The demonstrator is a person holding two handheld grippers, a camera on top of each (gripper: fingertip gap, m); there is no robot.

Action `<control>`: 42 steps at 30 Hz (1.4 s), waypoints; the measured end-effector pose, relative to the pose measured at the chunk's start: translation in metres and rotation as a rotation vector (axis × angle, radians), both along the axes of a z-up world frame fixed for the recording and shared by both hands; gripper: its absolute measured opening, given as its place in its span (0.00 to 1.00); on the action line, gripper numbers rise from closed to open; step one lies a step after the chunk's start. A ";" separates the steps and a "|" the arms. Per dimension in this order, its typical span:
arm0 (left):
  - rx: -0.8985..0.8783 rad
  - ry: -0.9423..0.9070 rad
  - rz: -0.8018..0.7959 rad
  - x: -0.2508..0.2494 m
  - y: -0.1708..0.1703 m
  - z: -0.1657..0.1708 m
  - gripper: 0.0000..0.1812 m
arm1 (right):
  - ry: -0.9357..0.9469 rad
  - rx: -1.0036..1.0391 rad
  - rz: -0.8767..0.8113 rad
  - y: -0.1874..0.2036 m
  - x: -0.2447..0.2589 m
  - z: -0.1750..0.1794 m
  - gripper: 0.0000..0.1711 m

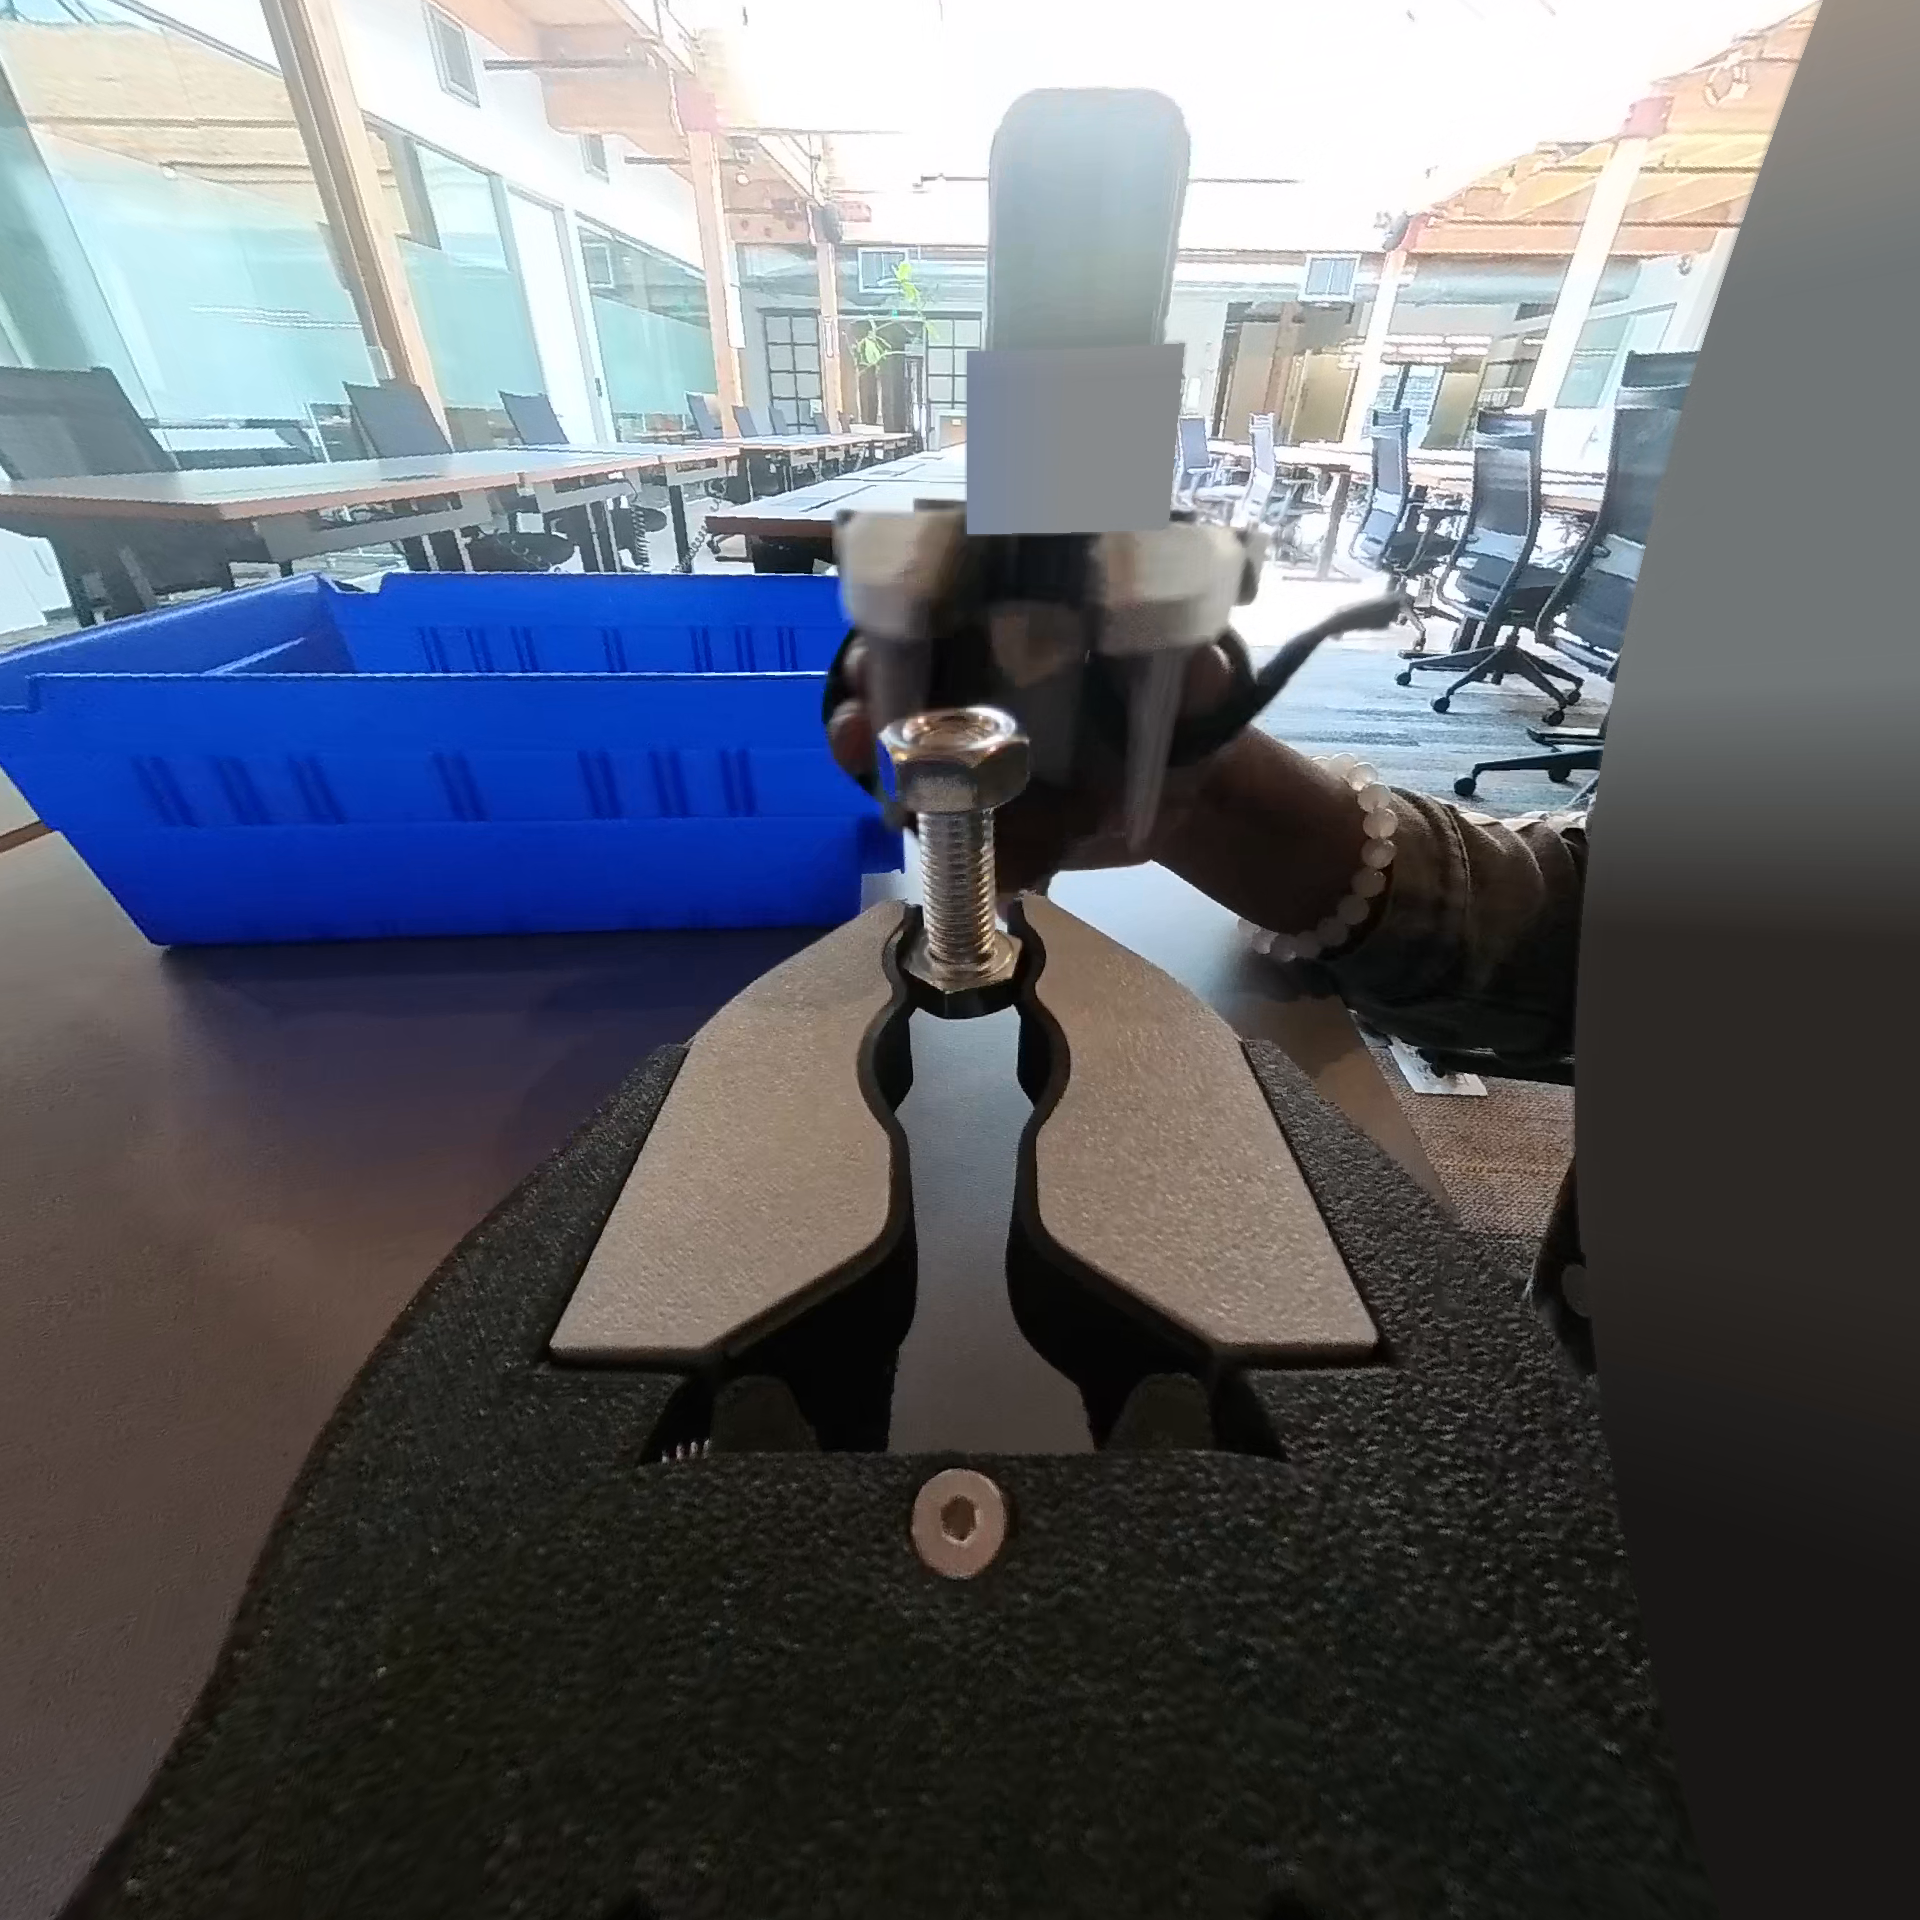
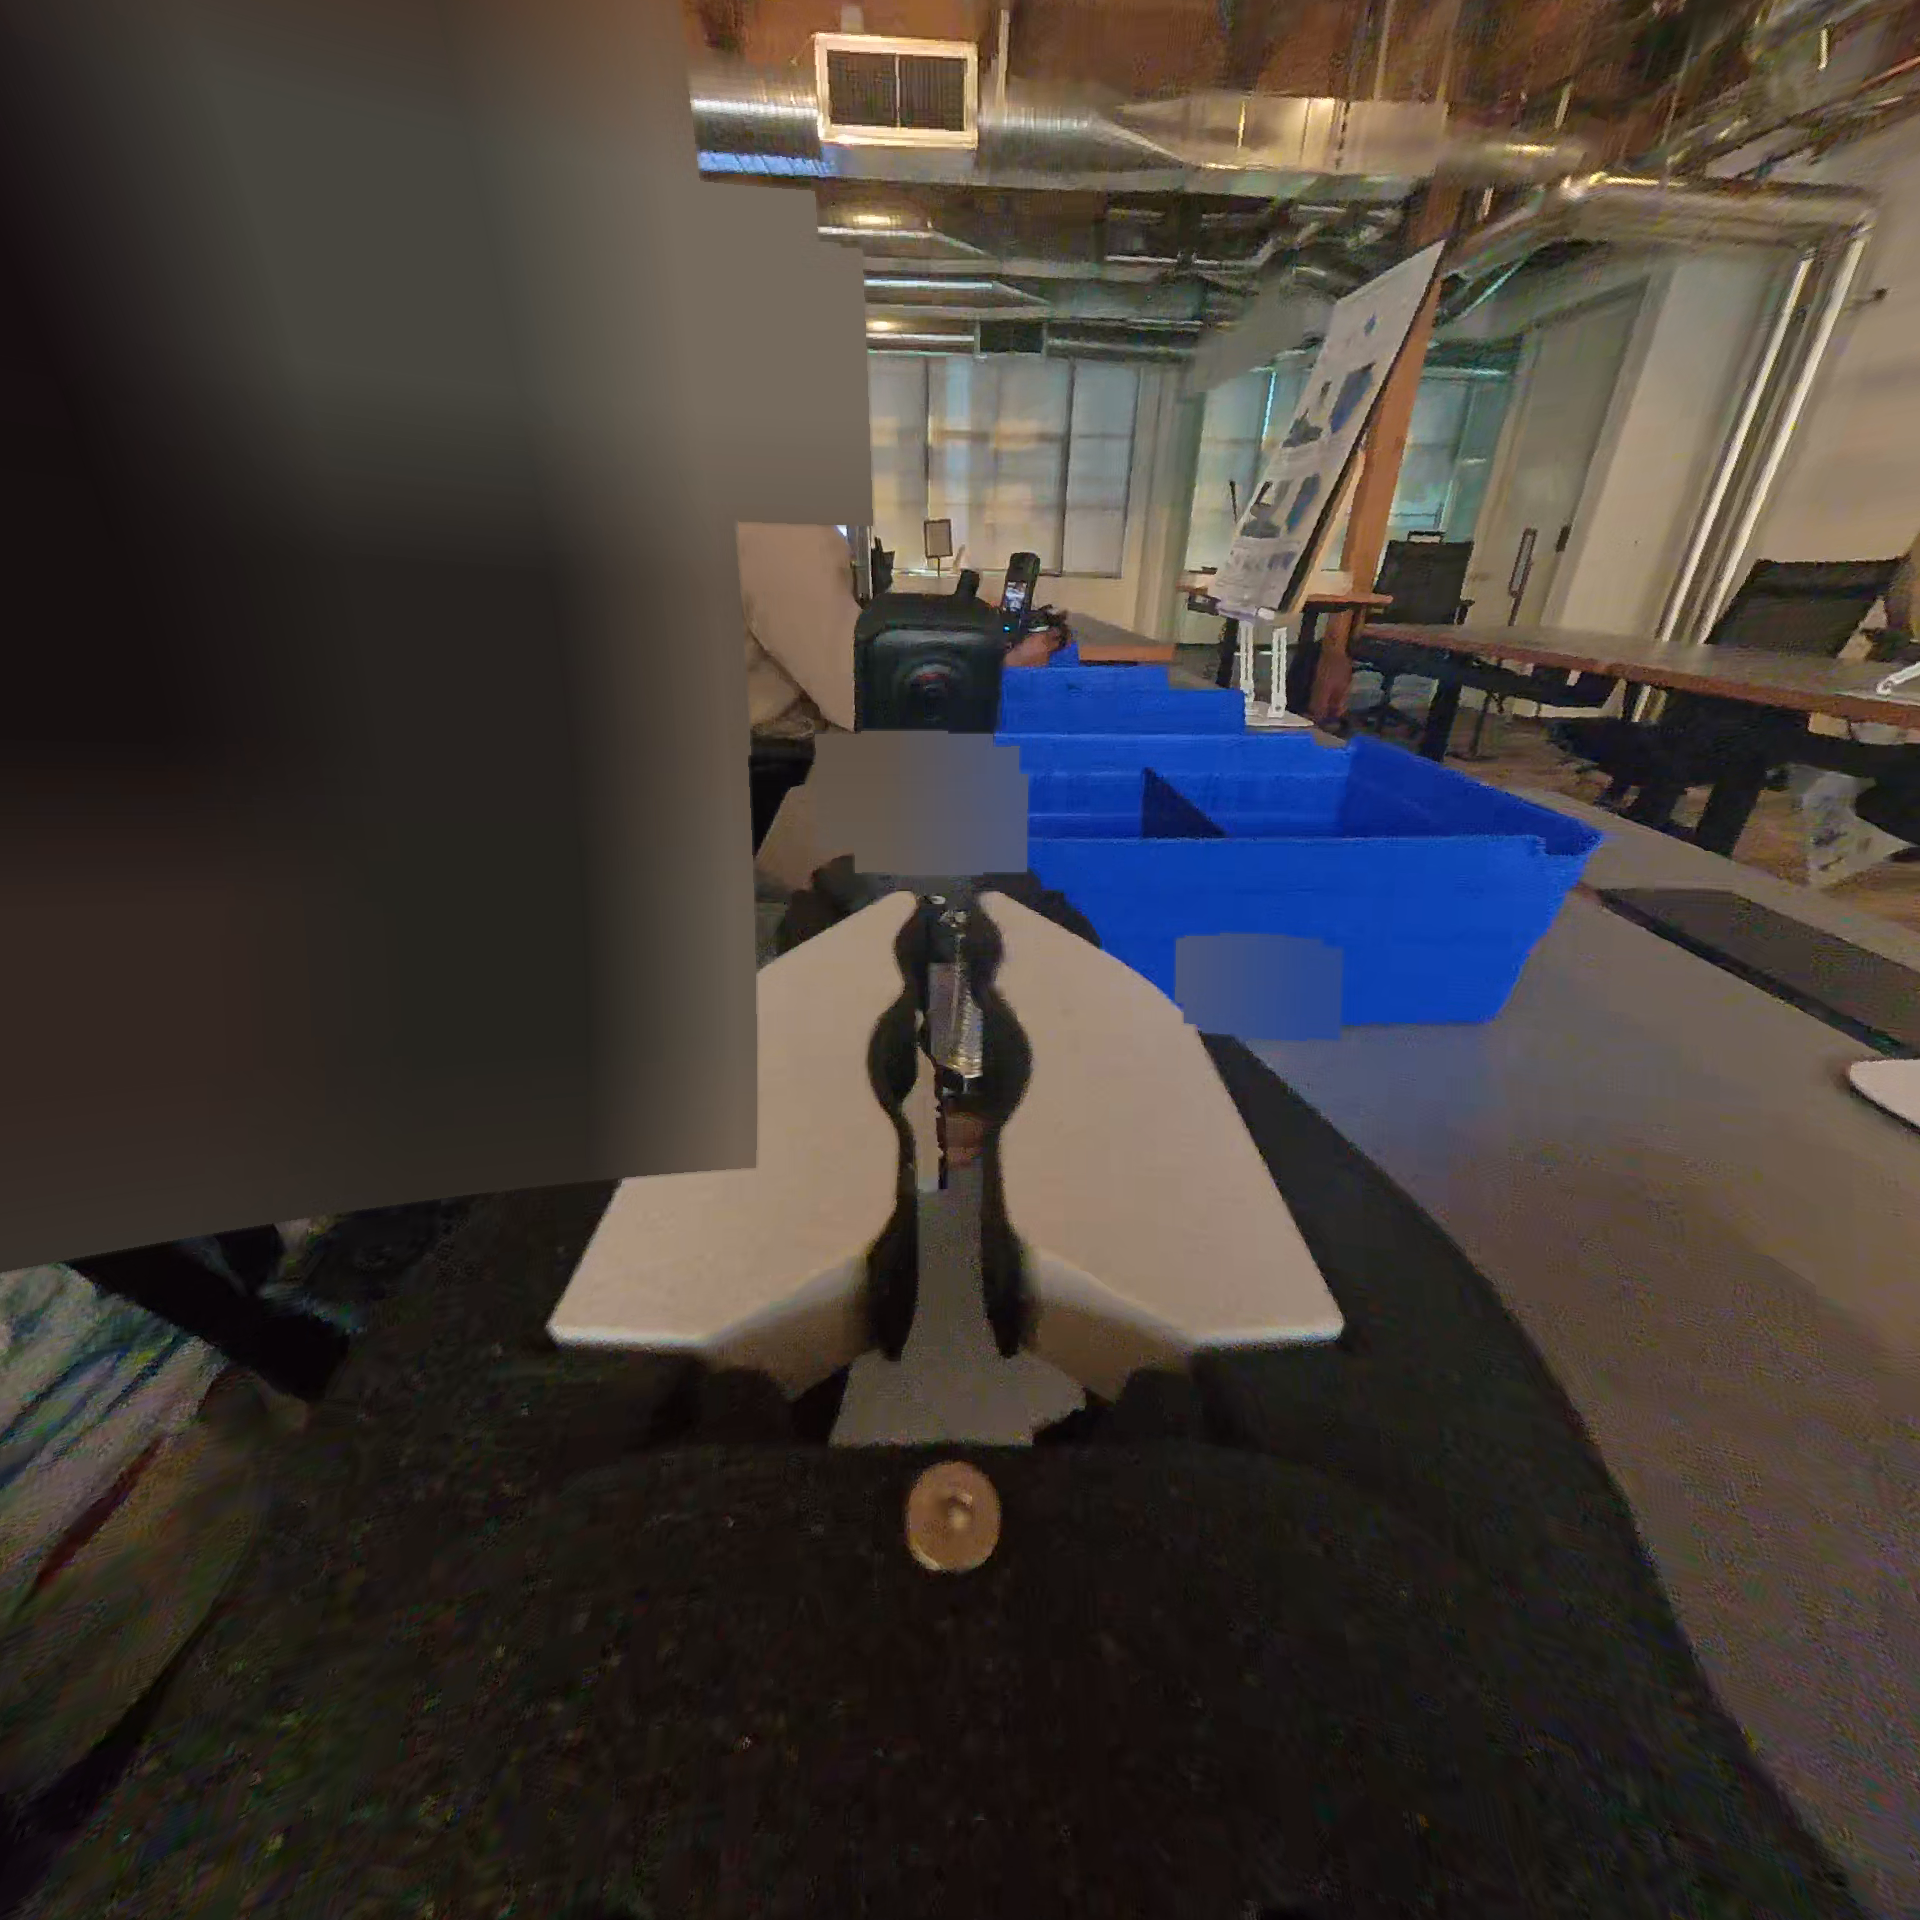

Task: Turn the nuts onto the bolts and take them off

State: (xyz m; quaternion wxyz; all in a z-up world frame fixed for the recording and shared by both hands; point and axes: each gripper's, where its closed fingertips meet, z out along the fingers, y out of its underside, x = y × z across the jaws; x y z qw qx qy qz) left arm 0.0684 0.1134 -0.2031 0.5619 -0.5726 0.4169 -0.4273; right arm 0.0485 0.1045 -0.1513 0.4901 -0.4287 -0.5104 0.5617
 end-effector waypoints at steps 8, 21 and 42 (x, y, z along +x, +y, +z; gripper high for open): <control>-0.002 -0.005 -0.001 -0.001 0.000 0.000 0.09 | -0.115 0.036 -0.004 -0.005 -0.016 -0.016 0.27; 0.000 -0.001 -0.006 0.000 -0.001 0.000 0.09 | -0.114 0.045 -0.015 -0.004 -0.017 -0.016 0.28; 0.002 -0.002 -0.003 0.000 0.000 0.000 0.08 | -0.024 0.030 0.046 -0.009 0.002 -0.004 0.00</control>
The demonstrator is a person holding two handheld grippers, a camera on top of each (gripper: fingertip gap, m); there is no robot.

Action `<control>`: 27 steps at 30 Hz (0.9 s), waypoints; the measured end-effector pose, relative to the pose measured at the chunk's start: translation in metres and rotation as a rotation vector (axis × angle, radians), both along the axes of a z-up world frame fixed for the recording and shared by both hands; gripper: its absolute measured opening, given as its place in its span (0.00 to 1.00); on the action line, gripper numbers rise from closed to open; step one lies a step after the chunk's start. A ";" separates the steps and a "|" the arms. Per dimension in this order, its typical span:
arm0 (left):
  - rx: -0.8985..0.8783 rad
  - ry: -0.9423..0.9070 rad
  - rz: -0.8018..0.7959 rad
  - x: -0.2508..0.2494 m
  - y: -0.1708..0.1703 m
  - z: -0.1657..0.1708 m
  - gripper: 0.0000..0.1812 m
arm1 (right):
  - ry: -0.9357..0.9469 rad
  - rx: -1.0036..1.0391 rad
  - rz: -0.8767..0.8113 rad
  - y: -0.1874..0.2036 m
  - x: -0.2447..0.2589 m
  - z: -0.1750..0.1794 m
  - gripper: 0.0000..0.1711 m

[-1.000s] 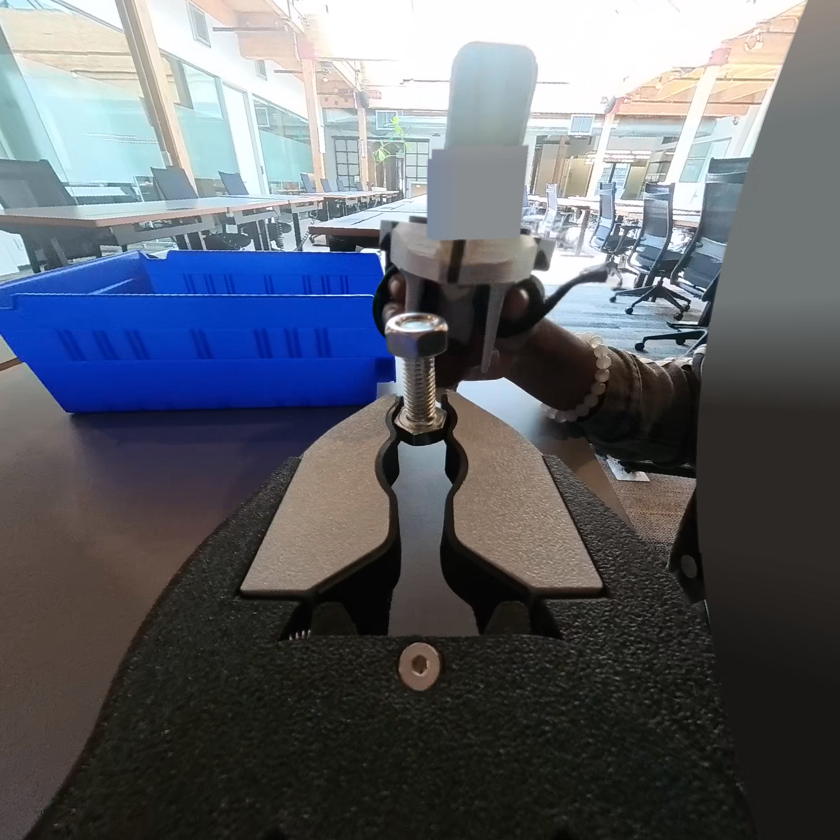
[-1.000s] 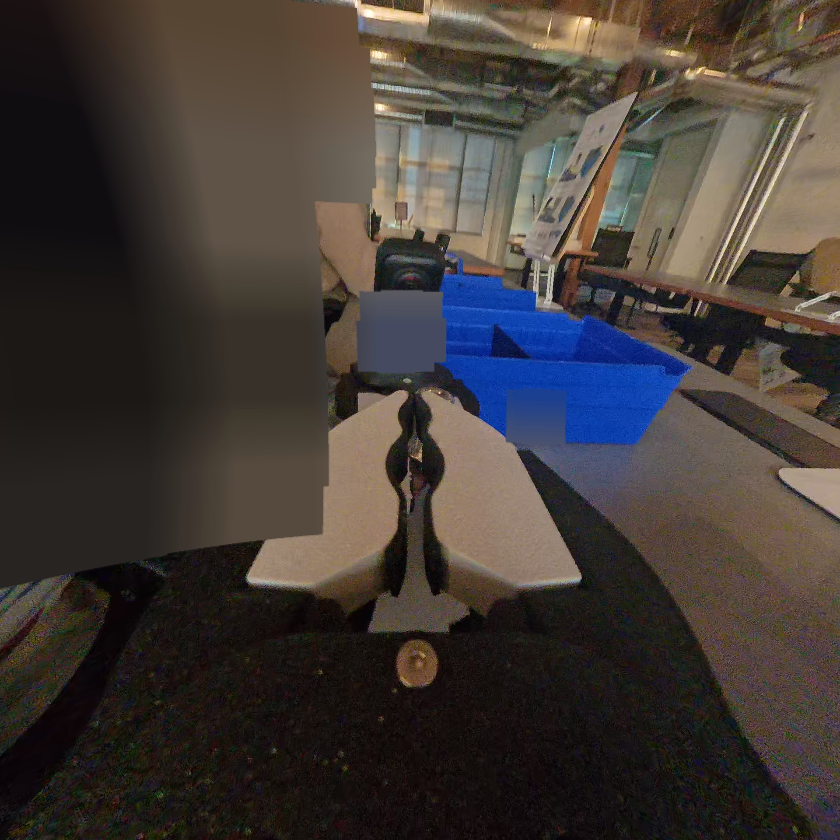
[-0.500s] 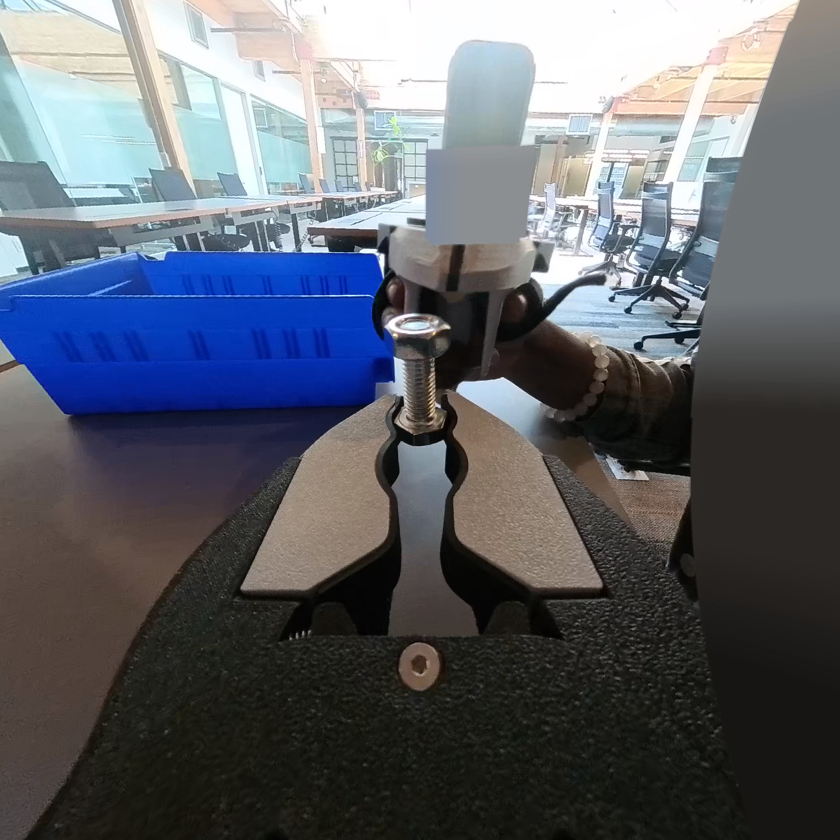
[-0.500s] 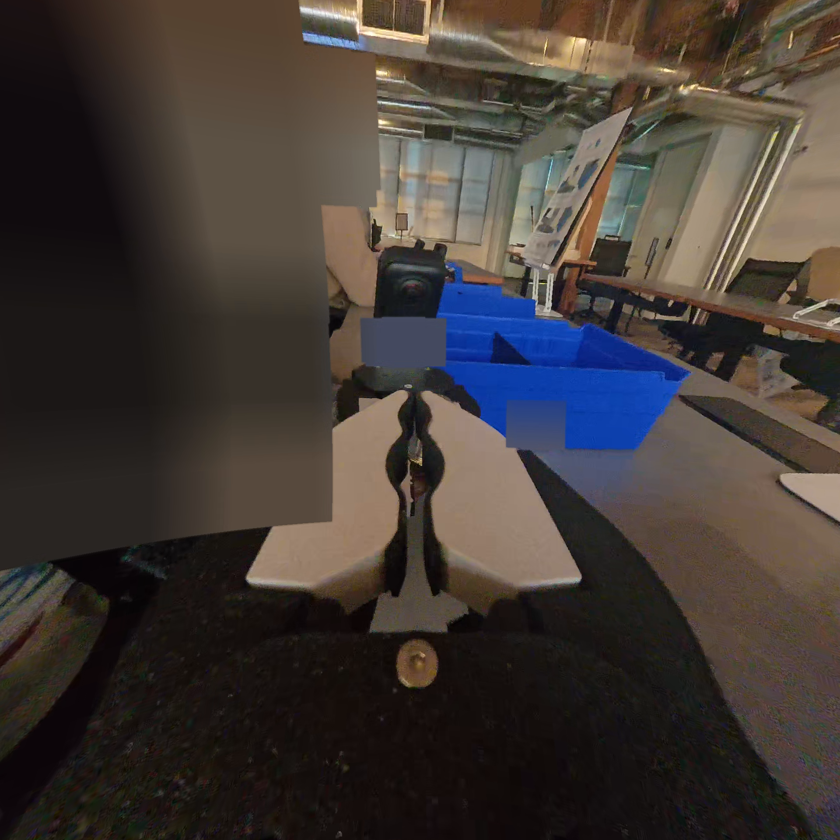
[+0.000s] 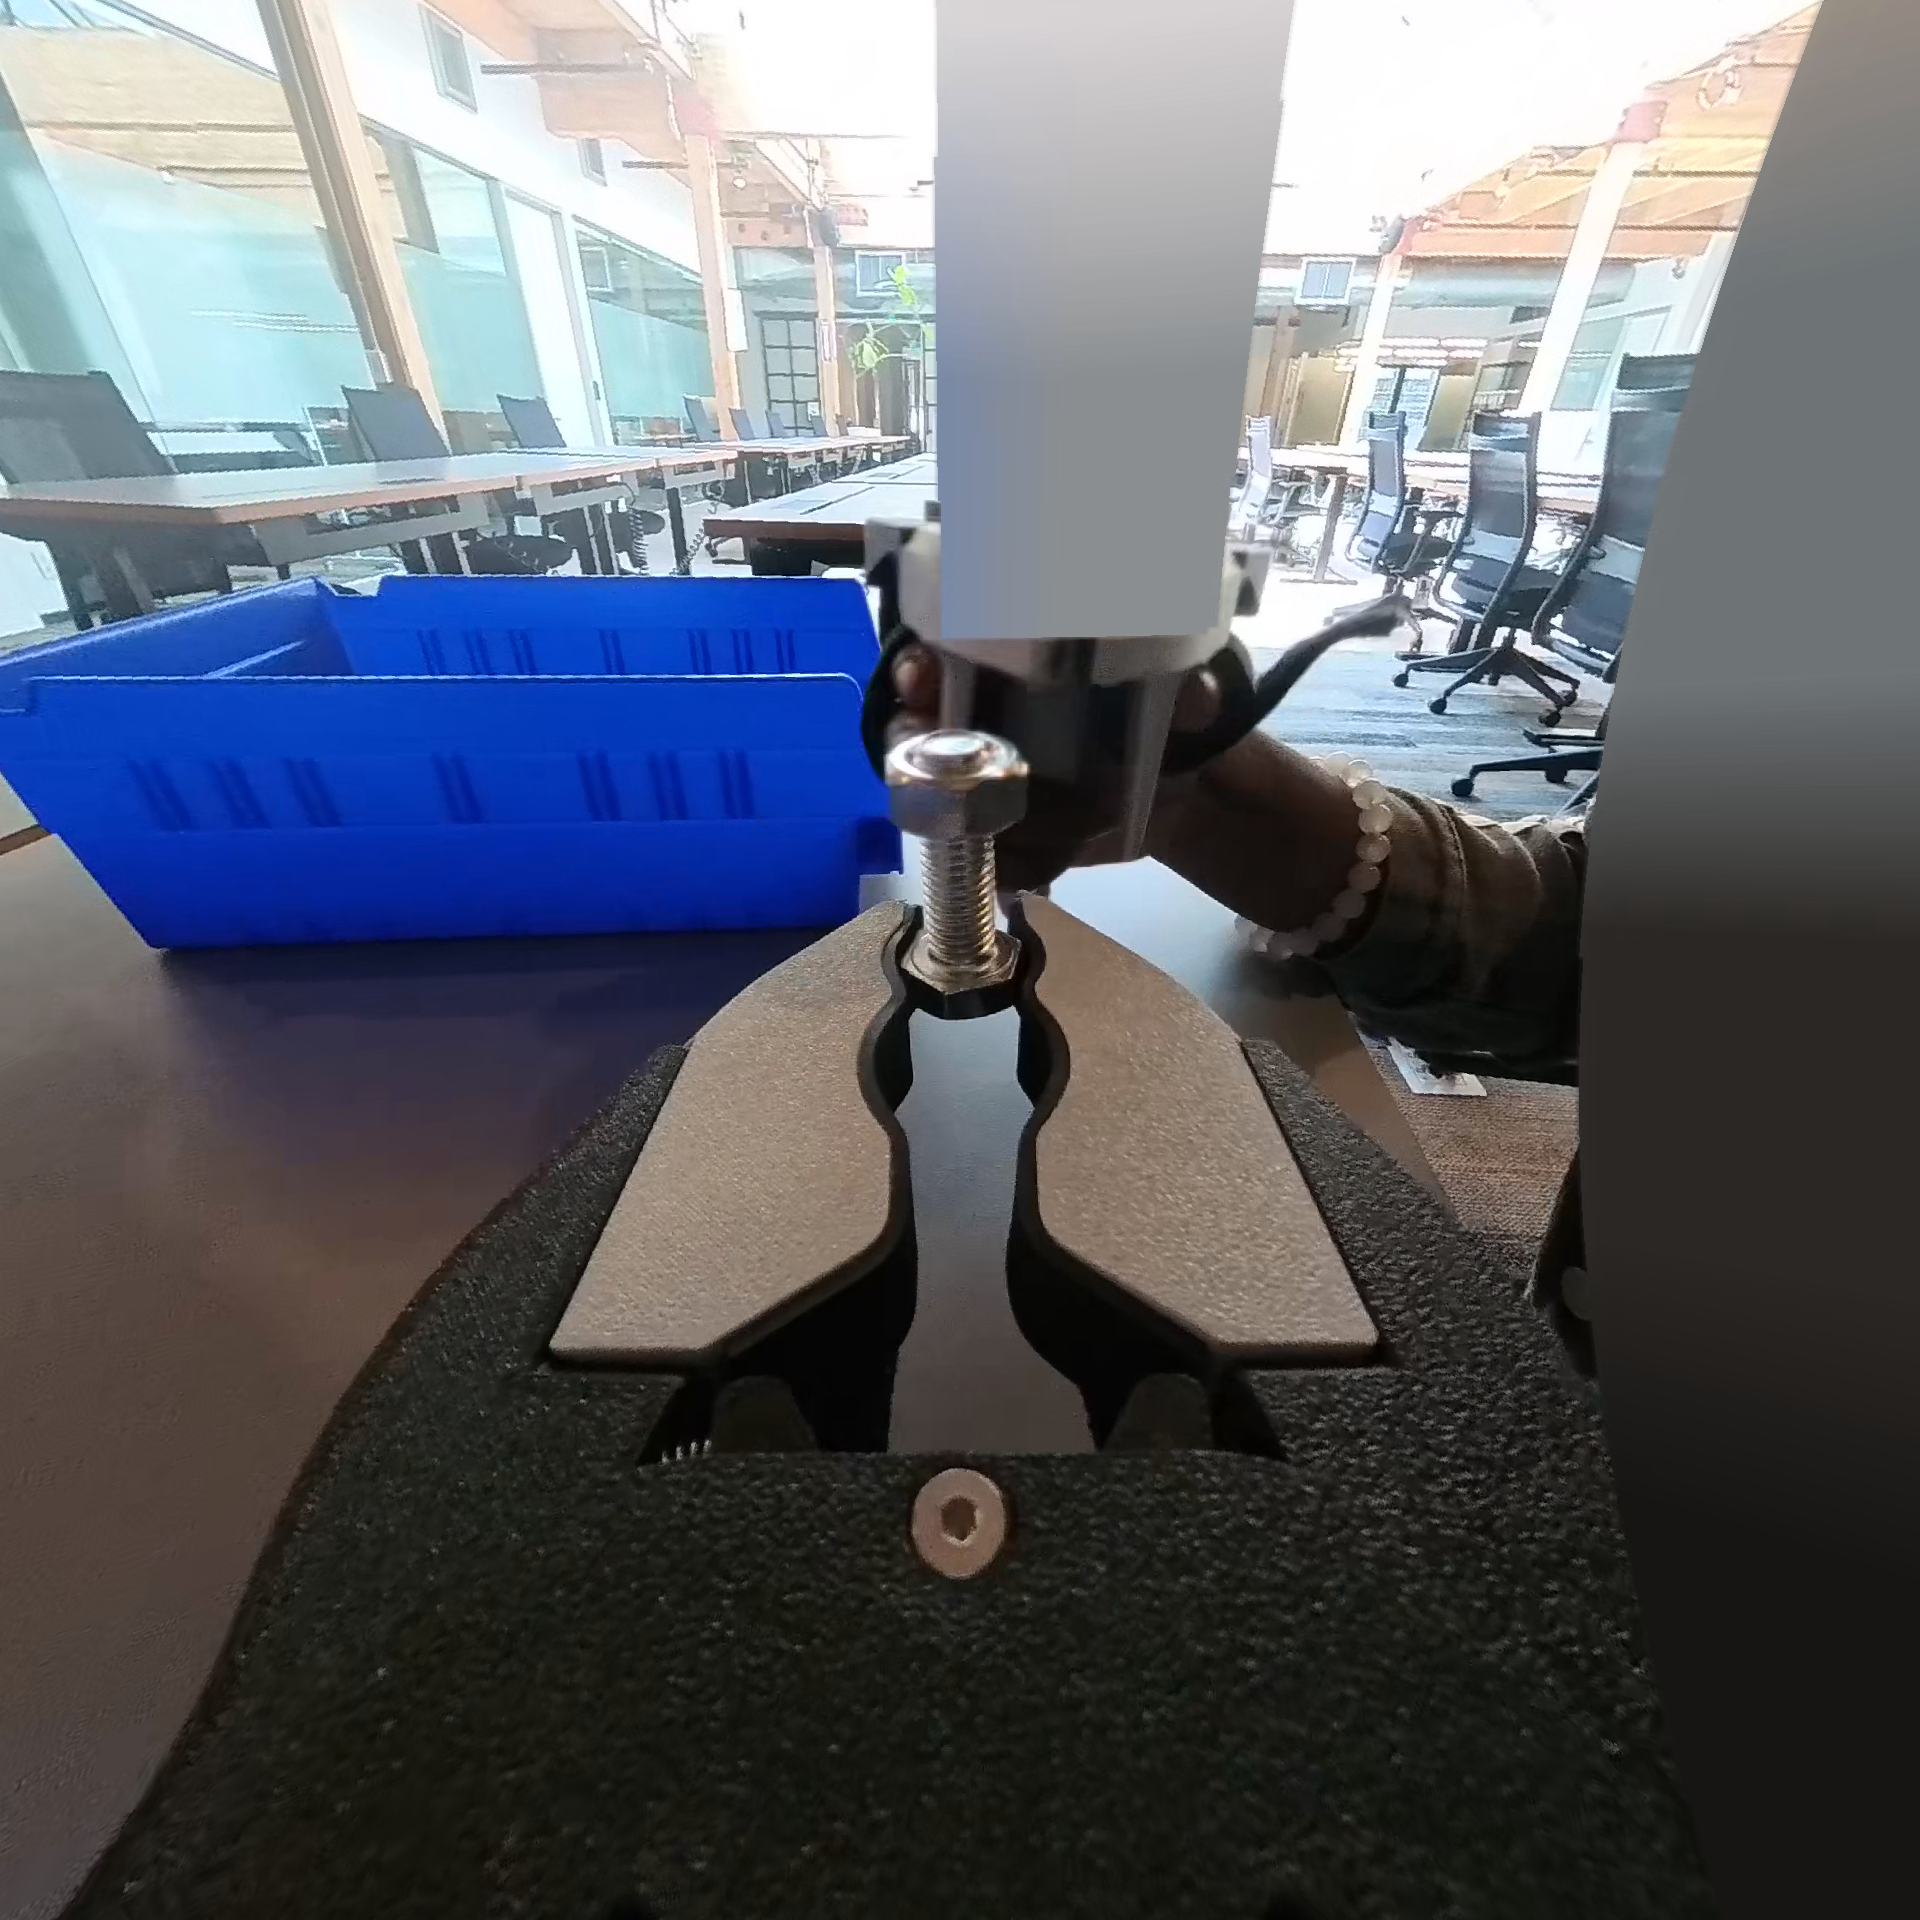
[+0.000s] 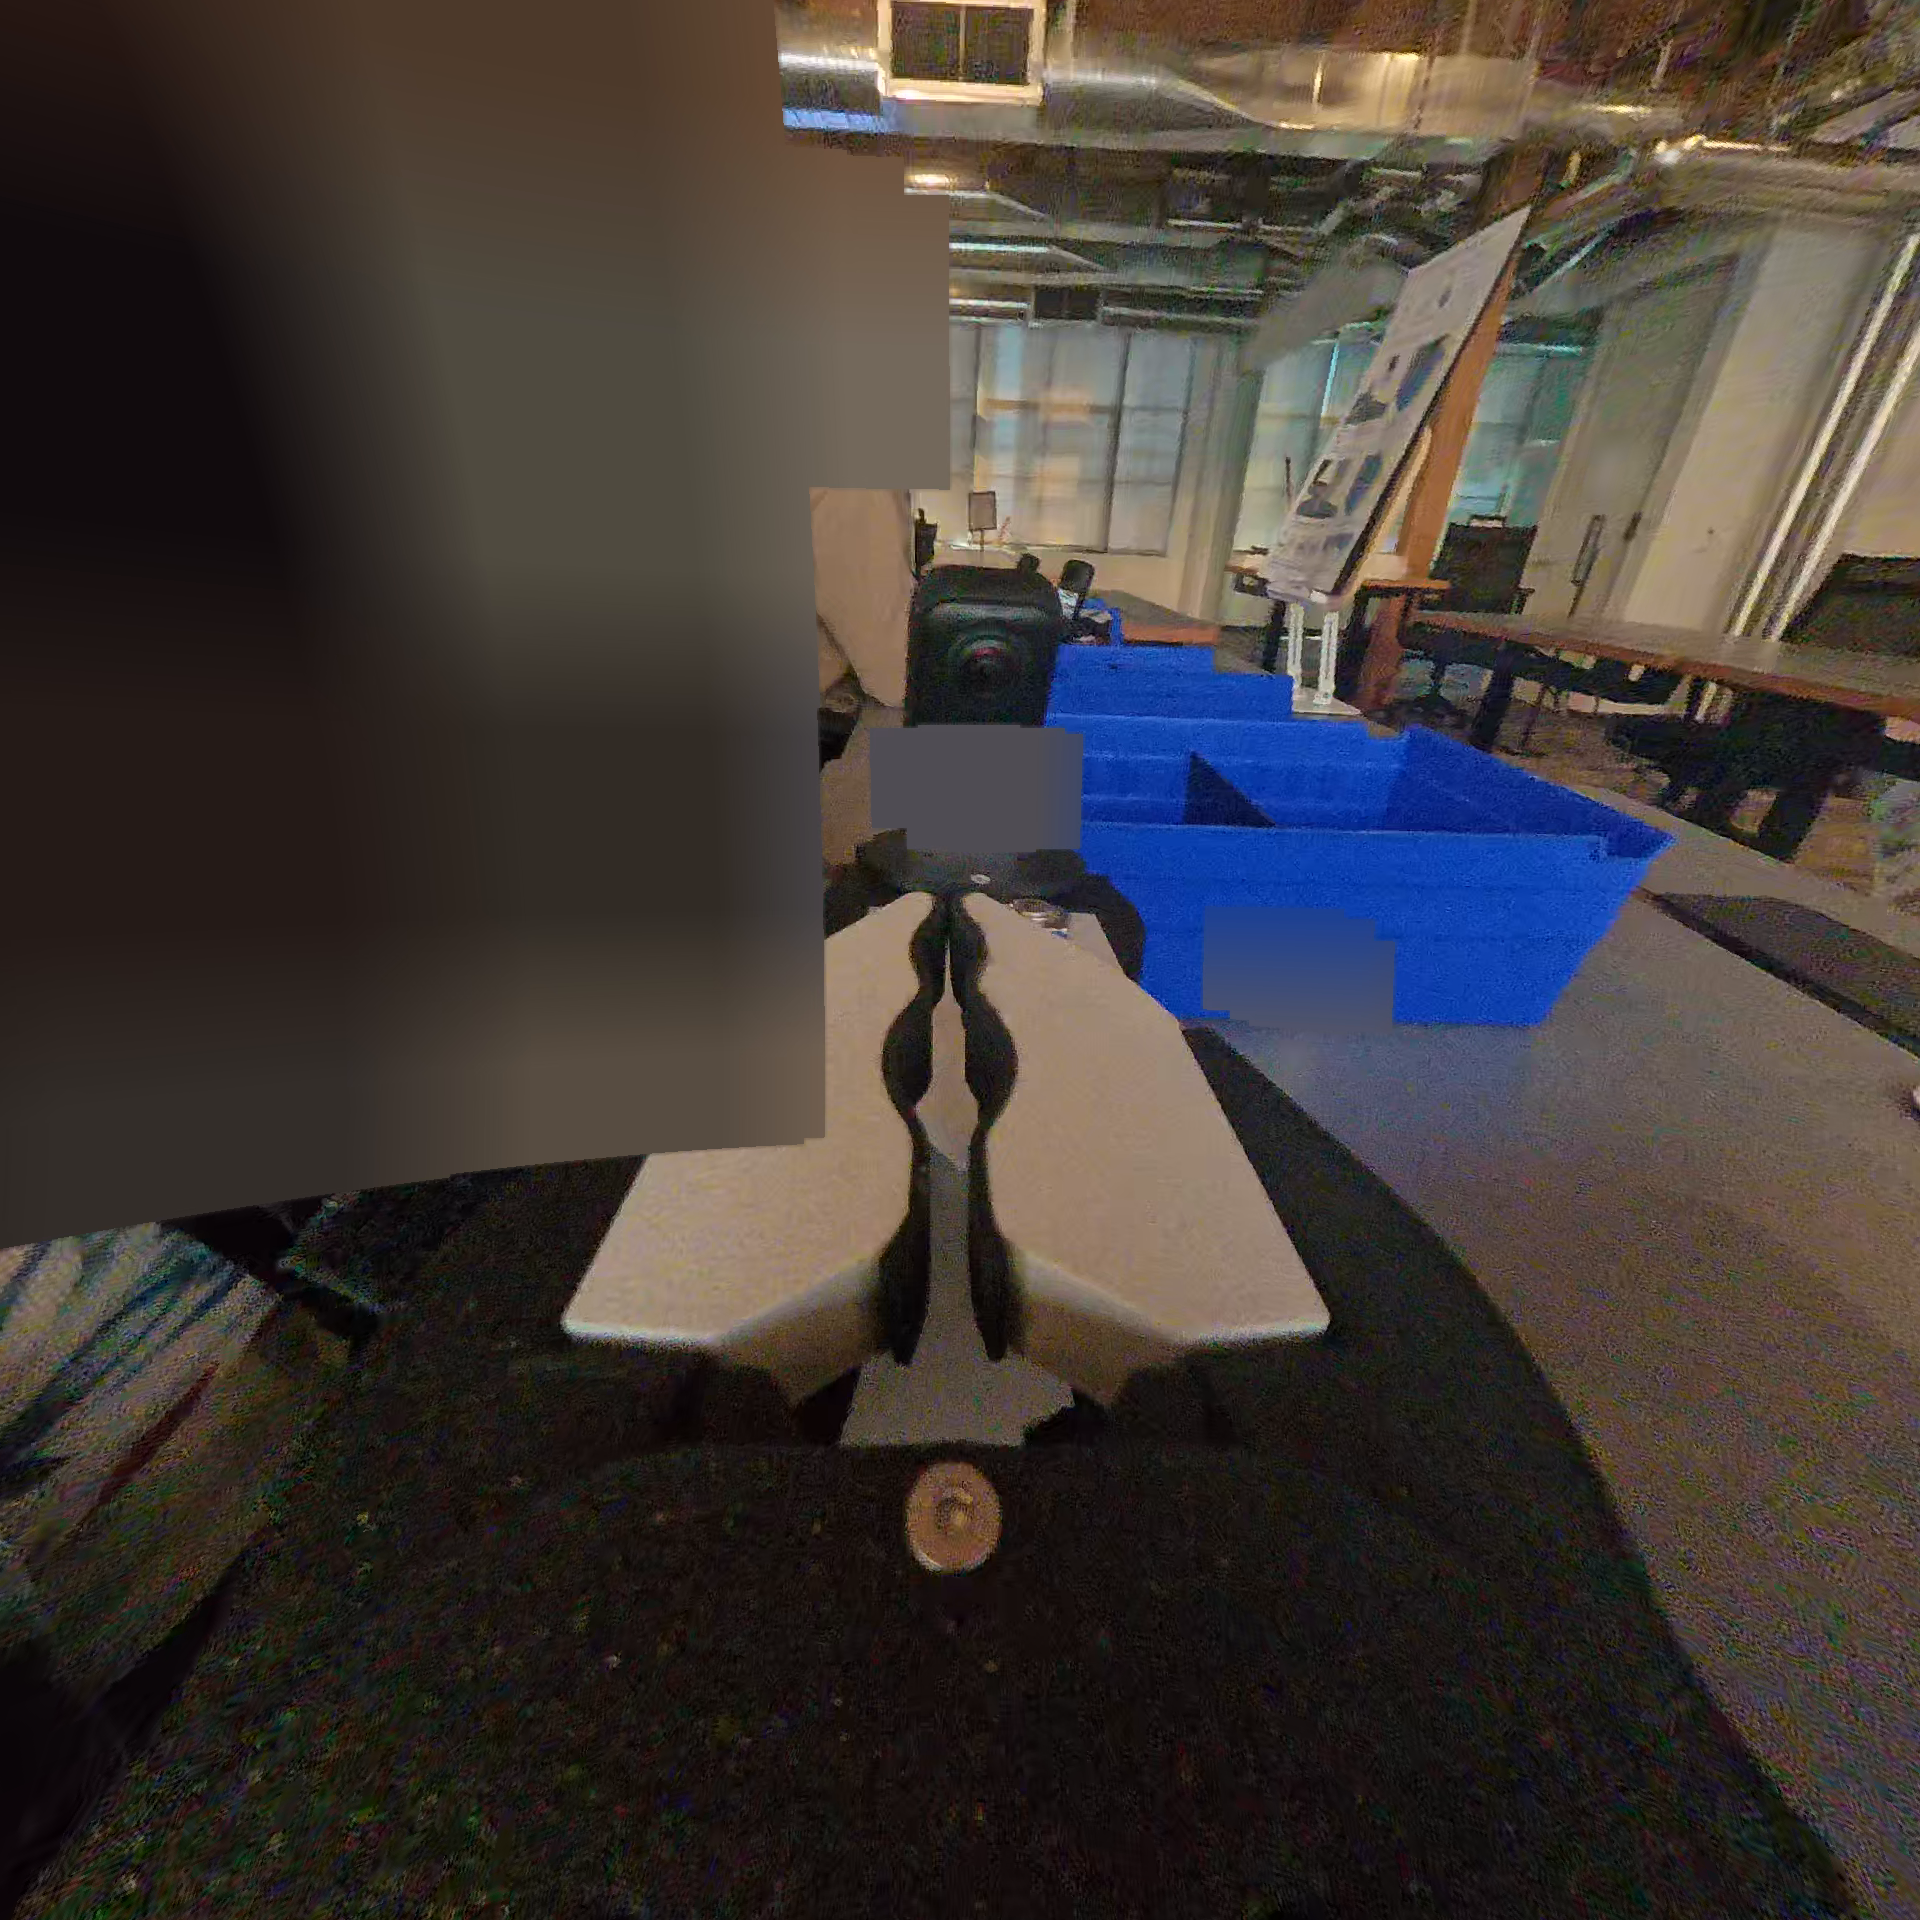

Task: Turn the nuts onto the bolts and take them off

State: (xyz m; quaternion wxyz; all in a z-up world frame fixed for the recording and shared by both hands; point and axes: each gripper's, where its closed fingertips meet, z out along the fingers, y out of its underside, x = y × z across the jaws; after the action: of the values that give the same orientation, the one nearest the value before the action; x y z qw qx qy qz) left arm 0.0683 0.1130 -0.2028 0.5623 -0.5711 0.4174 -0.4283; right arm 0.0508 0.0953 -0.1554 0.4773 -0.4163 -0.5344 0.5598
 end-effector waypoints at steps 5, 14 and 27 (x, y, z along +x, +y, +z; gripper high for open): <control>0.000 0.003 -0.005 0.000 0.000 0.000 0.09 | -0.103 0.013 -0.073 0.007 -0.018 -0.015 0.31; -0.003 -0.002 0.002 0.000 0.001 0.000 0.08 | 0.021 -0.010 -0.022 0.004 0.002 0.003 0.00; -0.001 0.000 0.003 0.000 0.000 0.000 0.09 | -0.103 0.035 -0.049 0.003 -0.012 -0.015 0.14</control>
State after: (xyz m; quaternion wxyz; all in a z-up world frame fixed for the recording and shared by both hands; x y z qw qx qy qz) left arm 0.0683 0.1135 -0.2029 0.5626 -0.5721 0.4164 -0.4276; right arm 0.0390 0.0984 -0.1702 0.4698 -0.4490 -0.5575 0.5166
